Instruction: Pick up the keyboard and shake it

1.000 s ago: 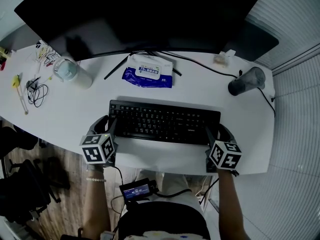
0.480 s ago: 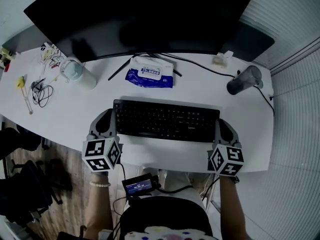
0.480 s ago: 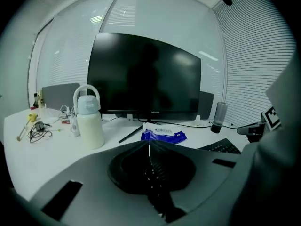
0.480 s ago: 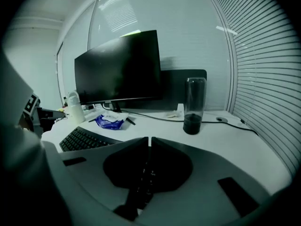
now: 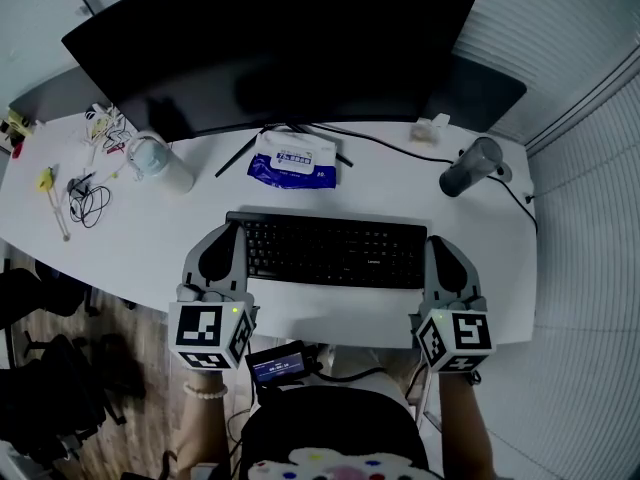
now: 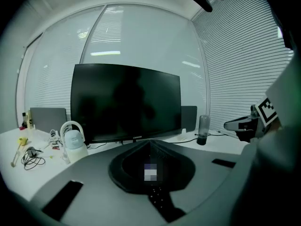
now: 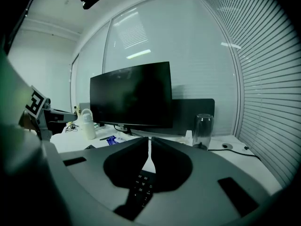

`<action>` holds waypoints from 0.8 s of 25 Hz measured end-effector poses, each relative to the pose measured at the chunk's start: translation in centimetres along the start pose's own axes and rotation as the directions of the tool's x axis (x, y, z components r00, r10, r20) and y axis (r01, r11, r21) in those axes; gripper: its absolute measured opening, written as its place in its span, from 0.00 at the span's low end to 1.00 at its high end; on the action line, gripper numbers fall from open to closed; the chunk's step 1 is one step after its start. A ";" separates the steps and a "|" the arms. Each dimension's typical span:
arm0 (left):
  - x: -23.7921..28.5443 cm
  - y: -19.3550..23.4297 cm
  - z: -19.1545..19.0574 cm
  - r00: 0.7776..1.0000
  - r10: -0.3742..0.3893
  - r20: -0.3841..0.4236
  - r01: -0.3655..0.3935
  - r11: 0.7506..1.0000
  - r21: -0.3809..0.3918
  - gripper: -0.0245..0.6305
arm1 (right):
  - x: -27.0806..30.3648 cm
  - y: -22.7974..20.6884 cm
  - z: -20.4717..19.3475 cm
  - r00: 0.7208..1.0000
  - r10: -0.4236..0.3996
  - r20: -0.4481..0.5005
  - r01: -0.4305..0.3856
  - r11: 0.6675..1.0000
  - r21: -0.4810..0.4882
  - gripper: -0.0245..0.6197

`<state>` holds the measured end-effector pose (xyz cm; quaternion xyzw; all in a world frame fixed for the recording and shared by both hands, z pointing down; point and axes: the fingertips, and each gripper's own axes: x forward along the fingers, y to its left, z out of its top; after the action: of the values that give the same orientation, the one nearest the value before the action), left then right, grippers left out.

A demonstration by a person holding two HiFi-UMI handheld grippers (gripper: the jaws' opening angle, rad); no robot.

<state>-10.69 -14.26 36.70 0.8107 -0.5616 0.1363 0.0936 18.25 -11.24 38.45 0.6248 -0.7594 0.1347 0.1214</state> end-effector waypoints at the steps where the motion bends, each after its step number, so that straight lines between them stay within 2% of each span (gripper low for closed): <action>1: -0.3 -0.4 0.5 1.000 -0.012 0.007 0.012 1.000 0.001 0.06 | -0.3 0.2 0.6 1.000 0.005 0.014 -0.005 1.000 -0.005 0.11; 7: -1.7 -2.4 4.0 0.995 -0.051 0.081 0.047 0.997 0.057 0.06 | -2.0 1.5 4.8 0.995 0.037 0.093 -0.033 0.998 -0.045 0.11; 13: -2.8 -3.9 6.1 0.989 -0.084 0.121 0.073 0.993 0.092 0.06 | -3.3 2.4 6.6 0.986 0.068 0.152 -0.058 0.996 -0.070 0.11; 20: -4.0 -4.8 7.4 0.985 -0.090 0.145 0.080 0.994 0.074 0.06 | -4.3 3.2 7.9 0.981 0.083 0.173 -0.069 0.994 -0.084 0.11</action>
<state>-6.70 -11.29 28.39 0.8445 -0.5270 0.0907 0.0296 15.83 -9.57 29.41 0.5996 -0.7952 0.0537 0.0727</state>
